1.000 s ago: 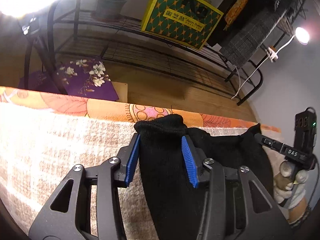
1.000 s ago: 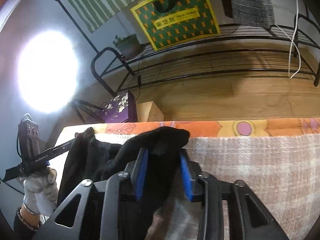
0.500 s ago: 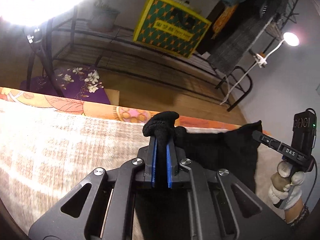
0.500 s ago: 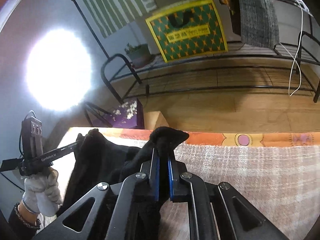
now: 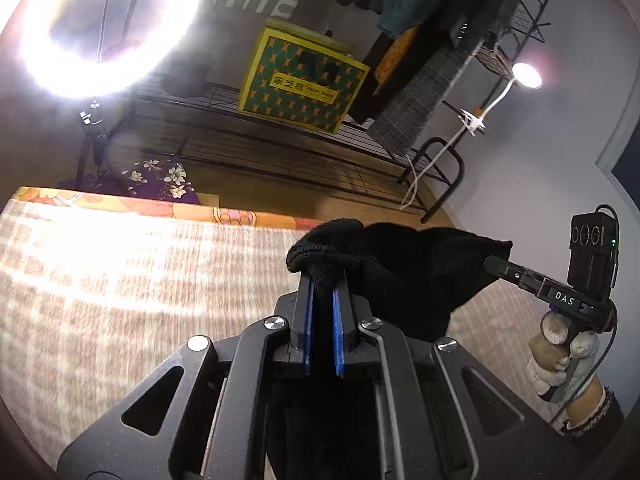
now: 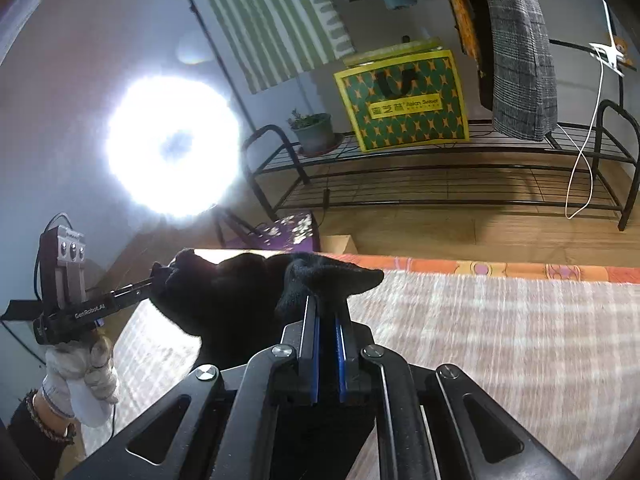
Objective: Fold large clothes
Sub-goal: 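Fold the grasped end over the bundle with both tools and open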
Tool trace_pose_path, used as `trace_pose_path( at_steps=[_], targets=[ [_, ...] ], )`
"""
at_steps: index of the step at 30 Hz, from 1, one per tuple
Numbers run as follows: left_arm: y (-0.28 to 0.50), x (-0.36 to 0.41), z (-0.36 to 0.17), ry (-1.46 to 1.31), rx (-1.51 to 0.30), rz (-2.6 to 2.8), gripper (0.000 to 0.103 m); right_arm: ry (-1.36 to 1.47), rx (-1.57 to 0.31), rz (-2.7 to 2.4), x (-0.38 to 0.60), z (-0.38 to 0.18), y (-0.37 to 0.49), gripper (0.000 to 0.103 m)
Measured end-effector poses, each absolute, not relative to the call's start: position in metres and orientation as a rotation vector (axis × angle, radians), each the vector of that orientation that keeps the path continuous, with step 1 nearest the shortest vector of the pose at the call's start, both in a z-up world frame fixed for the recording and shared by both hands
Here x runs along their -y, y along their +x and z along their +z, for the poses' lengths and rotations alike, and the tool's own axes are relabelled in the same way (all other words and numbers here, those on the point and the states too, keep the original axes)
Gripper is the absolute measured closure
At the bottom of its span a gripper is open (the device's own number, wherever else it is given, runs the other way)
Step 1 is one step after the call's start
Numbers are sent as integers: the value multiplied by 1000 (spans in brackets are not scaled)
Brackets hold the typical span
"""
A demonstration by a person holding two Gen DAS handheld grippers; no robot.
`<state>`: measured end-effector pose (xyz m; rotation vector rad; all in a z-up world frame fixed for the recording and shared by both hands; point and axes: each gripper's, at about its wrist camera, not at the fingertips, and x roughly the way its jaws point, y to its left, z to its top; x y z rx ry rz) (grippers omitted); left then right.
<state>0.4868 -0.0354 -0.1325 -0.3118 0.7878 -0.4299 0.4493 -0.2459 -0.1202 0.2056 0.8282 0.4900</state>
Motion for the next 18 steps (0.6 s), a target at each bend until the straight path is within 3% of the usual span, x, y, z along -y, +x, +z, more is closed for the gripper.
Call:
trace_pose_path(
  at_steps=[18],
  targets=[
    [304, 25, -154, -246, -821, -452, 98, 39, -882, 574, 229, -111, 261, 99]
  ],
)
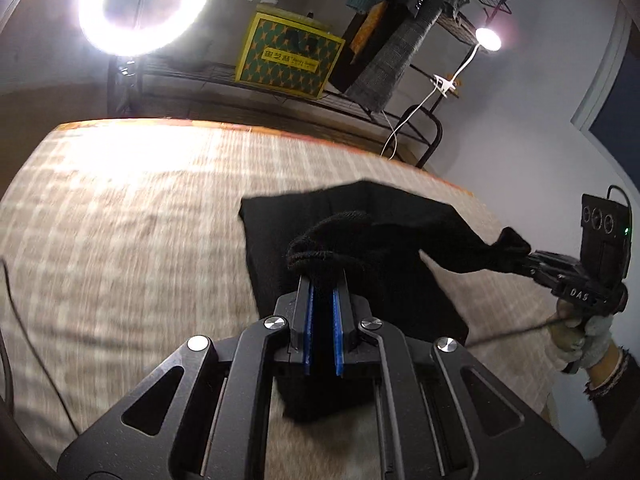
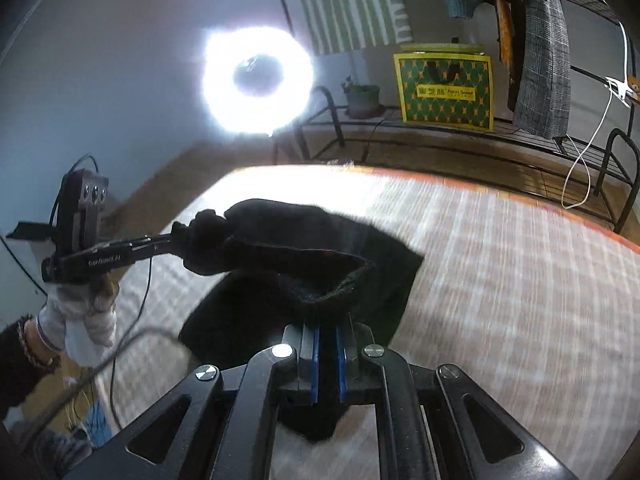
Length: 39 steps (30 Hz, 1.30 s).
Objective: Fold large clothes
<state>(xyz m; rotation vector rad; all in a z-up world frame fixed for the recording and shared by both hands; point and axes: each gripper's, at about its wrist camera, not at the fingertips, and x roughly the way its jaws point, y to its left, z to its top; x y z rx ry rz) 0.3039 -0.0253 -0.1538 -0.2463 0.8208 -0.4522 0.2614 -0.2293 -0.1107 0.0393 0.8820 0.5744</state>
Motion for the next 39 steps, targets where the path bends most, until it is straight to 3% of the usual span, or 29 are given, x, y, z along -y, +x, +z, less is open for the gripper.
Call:
trace_pose_path(
  at_steps=[15, 19, 24, 26, 31, 39],
  targets=[
    [244, 18, -182, -51, -844, -434, 97, -126, -958, 529, 215, -144, 194, 99],
    [220, 5, -175, -33, -863, -449, 97, -124, -971, 543, 227, -134, 175, 78],
    [205, -14, -143, -74, -819, -459, 96, -46, -913, 582, 250, -99, 151, 69],
    [207, -17, -132, -80, -799, -455, 92, 9, -887, 581, 259, -87, 151, 66],
    [243, 1, -110, -73, -764, -455, 92, 47, -835, 554, 256, -70, 170, 64],
    [321, 55, -123, -85, -797, -494, 91, 59, -815, 544, 223, -85, 252, 64]
  ],
)
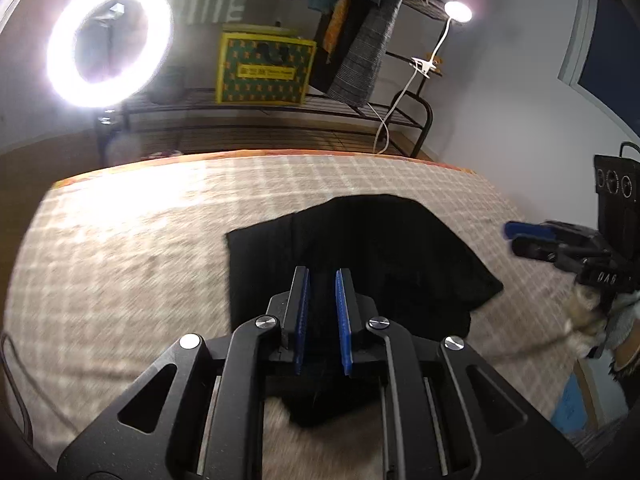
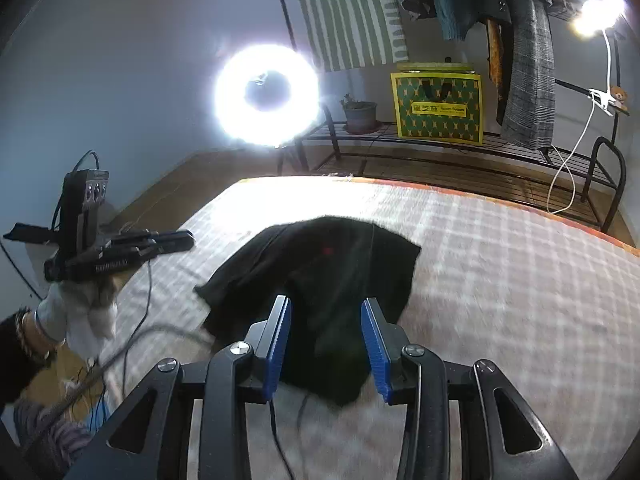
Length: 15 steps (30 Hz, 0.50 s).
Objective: Fold large clothes
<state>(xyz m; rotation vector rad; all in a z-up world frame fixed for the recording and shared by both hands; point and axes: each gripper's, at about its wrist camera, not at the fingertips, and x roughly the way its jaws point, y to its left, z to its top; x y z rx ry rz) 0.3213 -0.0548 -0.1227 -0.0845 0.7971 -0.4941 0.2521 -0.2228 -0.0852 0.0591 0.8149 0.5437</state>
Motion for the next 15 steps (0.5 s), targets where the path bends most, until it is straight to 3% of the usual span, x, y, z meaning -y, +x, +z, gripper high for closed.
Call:
trace_pose_path(
  at_steps=[5, 9, 15],
  targets=[
    [363, 88, -162, -100, -877, -540, 91, 74, -918, 539, 204, -141, 287, 65],
    [362, 105, -212, 31, -998, -557, 92, -71, -1029, 553, 194, -189, 275, 67],
    [349, 95, -197, 65, -949, -585, 91, 158, -961, 664, 246, -158, 265, 64]
  ],
)
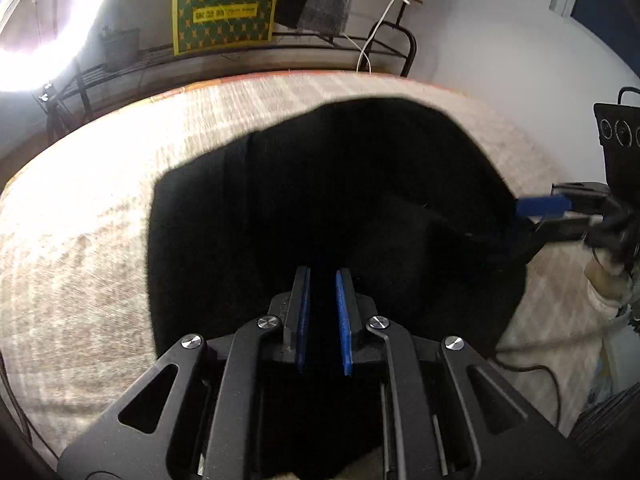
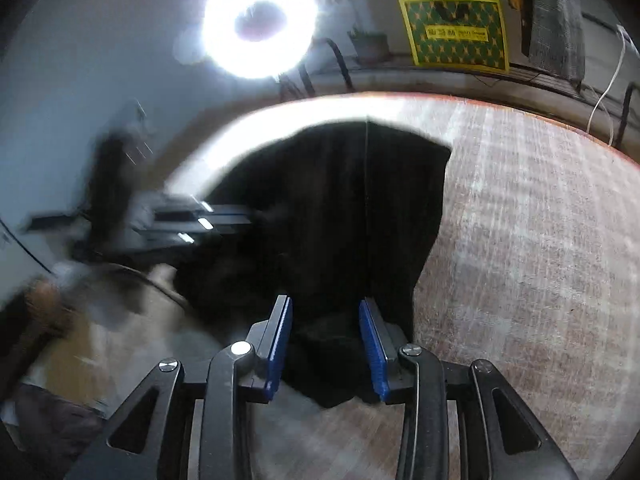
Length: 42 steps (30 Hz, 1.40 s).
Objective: Fold large clothes
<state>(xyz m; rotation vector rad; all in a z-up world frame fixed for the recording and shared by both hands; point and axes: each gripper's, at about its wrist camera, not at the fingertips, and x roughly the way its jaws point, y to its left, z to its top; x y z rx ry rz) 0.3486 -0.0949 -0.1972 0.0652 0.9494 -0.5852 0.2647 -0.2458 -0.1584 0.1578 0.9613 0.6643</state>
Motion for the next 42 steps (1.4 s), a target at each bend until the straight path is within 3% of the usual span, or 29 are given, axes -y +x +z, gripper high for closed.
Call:
trace_pose_path(
  at_steps=[2, 3, 13, 15, 16, 17, 19, 23, 26, 28, 30, 34, 42],
  targets=[
    [346, 99, -182, 68, -915, -605, 91, 243, -914, 655, 267, -149, 271, 49],
    [345, 103, -175, 66, -895, -620, 91, 307, -893, 638, 280, -148, 279, 47],
    [375, 138, -185, 17, -933, -752, 91, 773, -960, 630, 307, -219, 370, 49],
    [375, 139, -192, 30, -949, -755, 91, 813, -965, 673, 297, -225, 382, 52],
    [374, 140, -196, 45, -954, -755, 91, 832, -961, 692, 292, -226, 384, 58],
    [374, 141, -199, 53, -957, -756, 91, 858, -946, 725, 288, -222, 387, 72],
    [371, 137, -203, 47, -954, -756, 91, 783, -917, 722, 279, -207, 386, 83],
    [371, 130, -204, 11, -959, -758, 91, 376, -894, 590, 257, -174, 373, 101],
    [368, 117, -195, -40, -957, -747, 91, 270, -1018, 467, 253, -195, 380, 101],
    [368, 105, -182, -67, -932, -736, 91, 273, -987, 466, 256, -184, 376, 99],
    [371, 95, -170, -56, -892, -705, 91, 272, -951, 451, 261, -164, 369, 90],
    [395, 79, -155, -113, -842, -616, 91, 154, -846, 495, 239, -122, 351, 89],
    [440, 102, -201, 34, -923, -500, 91, 29, -953, 573, 171, -161, 380, 89]
  ],
)
